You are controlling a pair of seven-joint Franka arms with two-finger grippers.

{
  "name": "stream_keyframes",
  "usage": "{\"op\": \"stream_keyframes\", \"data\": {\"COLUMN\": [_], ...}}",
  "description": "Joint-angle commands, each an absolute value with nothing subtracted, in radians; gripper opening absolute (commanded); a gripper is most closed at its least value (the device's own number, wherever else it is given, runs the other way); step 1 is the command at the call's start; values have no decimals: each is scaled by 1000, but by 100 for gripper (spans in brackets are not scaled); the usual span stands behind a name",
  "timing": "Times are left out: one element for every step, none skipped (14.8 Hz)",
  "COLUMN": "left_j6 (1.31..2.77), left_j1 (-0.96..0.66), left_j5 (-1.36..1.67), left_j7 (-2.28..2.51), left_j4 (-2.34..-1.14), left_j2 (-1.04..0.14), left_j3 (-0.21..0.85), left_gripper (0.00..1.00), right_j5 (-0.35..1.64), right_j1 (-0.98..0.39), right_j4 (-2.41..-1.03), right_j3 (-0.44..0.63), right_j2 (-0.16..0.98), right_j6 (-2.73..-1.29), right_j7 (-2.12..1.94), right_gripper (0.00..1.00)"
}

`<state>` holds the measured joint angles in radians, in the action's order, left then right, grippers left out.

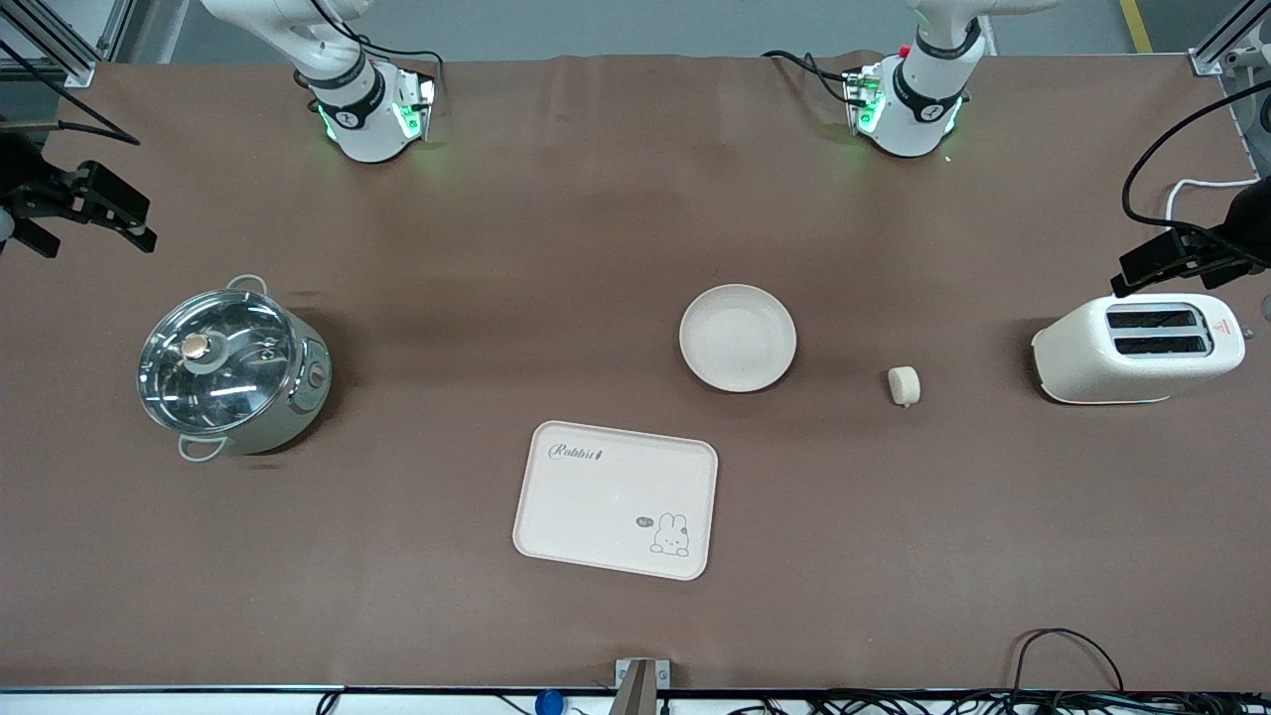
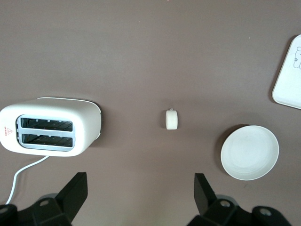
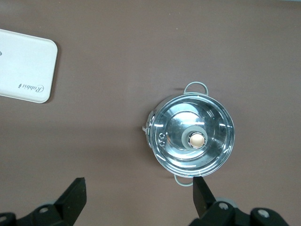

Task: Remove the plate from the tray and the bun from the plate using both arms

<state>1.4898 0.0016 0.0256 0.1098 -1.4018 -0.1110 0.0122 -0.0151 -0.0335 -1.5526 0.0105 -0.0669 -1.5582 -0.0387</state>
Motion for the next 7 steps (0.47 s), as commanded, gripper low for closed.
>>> {"op": "stream_keyframes", "data": {"left_j6": [1496,1496,1496,1494,1494,1494,1494], "left_j1": [-2,0,-2,-3,-2,-2,0], "left_j5": [31,31,31,29,29,29,29], "left_j7": [120,120,121,121,121,121,120], "left_j4": [-1394,-1394,-1396,-1396,-1396,-1396,-1396], "left_j2": [-112,-112,-112,-112,-112,-112,-112], "left_j3": [5,5,6,6,6,6,8], "left_gripper": [100,100,100,100,100,100,100], "right_j5": [-38,-38,-35,-35,-31,-28,-23], "right_j1": [-38,-32,-28,-26,-25,-25,-25], "right_j4": [-1536,-1536,-1536,-1536,-1540,-1540,-1539], "right_j3": [12,12,12,14,15,17,17], "right_j2": [-61,-60,-60,-58,-52,-52,-52], "right_j6": [-1562,-1571,-1577,-1577,-1577,-1578,-1580], "right_j7": [-38,-37,-37,-35,-34,-34,-34], "right_gripper": [100,100,100,100,100,100,100]}}
